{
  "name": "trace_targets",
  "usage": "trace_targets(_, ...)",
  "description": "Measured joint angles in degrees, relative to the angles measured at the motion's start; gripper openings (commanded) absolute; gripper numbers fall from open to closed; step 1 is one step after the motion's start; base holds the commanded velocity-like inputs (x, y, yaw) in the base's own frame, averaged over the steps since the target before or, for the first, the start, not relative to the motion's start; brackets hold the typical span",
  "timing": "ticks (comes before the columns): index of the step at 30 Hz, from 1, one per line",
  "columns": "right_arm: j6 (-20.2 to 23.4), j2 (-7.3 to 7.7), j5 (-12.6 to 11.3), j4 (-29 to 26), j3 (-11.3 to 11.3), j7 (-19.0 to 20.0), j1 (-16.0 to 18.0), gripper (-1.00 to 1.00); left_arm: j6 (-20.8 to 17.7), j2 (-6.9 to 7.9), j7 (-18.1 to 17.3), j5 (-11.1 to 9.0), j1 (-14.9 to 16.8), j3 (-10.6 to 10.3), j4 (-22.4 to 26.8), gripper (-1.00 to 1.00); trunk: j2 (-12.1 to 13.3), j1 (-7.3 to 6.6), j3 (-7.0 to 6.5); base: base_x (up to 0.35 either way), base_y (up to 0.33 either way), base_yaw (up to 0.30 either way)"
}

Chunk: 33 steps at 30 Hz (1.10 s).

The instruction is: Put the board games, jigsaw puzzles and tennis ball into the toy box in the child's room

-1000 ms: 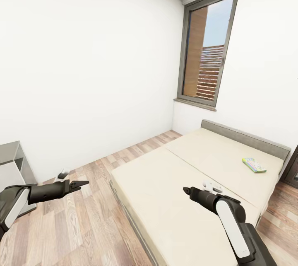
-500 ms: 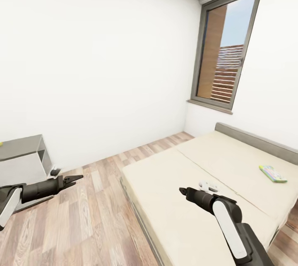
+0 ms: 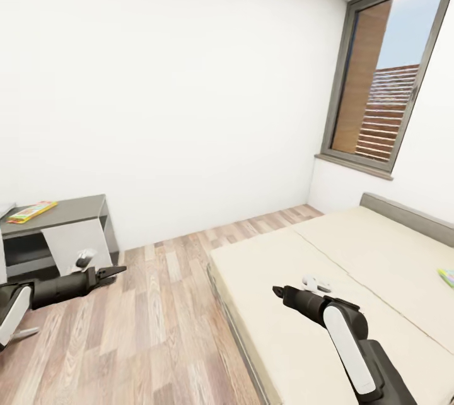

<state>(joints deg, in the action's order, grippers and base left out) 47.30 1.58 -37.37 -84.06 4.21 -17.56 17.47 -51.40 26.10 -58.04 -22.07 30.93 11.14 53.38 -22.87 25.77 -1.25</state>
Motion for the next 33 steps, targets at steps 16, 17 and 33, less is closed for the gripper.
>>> trace_targets(16, 0.0, -0.04, 0.0, 0.1, 0.0, 0.0, 0.0, 1.00, 0.0, -0.06, 0.0, 0.0, 0.0, 0.1, 0.0, 1.00, 0.0, 0.00, 0.00, -0.031, 0.000, 0.292)
trace_targets(17, 0.0, -0.05, 0.0, 0.1, 0.0, 0.0, 0.0, 1.00, 0.0, -0.07, 0.0, 0.0, 0.0, 0.0, 0.0, 1.00, 0.0, 0.01, 0.00, -0.223, 0.000, 0.291)
trace_targets(33, 0.0, -0.05, 0.0, 0.0, 0.0, 0.0, 0.0, 1.00, 0.0, -0.14, 0.0, 0.1, 0.0, -0.1, -0.1, 1.00, 0.0, -0.01, 0.00, -0.045, 0.000, 0.291)
